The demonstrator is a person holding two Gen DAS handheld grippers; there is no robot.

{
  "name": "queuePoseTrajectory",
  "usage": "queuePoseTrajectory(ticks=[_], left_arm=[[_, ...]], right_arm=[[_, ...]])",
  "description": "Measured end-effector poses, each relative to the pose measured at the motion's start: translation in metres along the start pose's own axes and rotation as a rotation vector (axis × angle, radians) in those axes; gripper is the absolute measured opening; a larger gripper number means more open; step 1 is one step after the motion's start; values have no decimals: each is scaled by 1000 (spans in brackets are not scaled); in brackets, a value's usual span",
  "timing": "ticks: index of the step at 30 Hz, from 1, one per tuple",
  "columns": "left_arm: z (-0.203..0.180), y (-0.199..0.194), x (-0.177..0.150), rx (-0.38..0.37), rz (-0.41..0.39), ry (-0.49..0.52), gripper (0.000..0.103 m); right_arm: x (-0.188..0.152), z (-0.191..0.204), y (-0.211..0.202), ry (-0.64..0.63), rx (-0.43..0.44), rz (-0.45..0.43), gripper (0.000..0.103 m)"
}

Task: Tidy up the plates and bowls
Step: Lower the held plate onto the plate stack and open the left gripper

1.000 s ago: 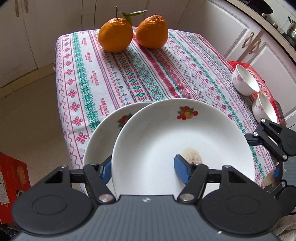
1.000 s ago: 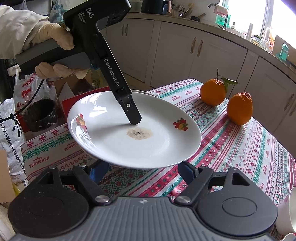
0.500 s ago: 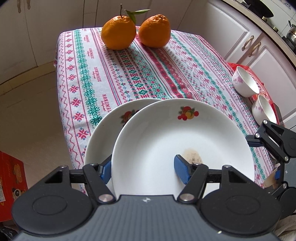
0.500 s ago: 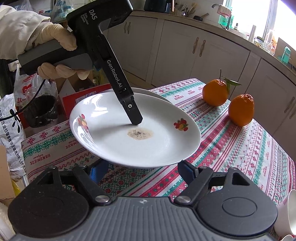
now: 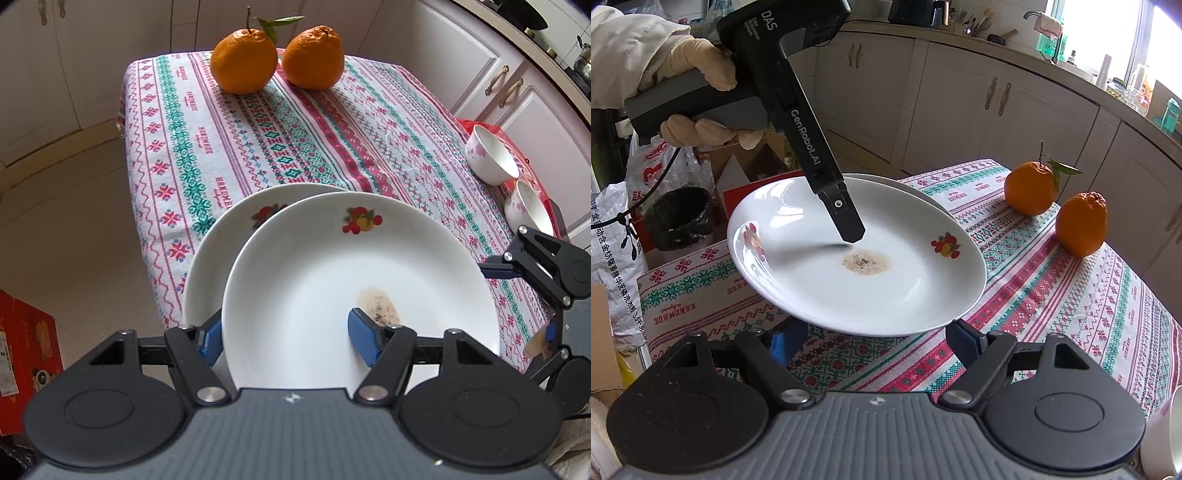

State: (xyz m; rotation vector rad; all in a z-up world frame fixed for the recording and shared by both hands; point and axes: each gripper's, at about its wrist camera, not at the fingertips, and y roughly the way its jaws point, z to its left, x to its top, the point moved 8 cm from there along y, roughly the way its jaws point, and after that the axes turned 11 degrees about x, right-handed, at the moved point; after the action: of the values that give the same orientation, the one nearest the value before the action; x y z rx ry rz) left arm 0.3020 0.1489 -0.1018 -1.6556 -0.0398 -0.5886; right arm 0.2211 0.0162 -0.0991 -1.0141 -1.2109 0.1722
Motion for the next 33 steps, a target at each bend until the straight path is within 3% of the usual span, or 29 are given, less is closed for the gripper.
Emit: queuePoseTrajectory(ticks=[33], left_arm=[[19, -22, -2, -4, -45, -133, 69]], right_arm=[[0, -2, 9, 105, 93, -28, 86]])
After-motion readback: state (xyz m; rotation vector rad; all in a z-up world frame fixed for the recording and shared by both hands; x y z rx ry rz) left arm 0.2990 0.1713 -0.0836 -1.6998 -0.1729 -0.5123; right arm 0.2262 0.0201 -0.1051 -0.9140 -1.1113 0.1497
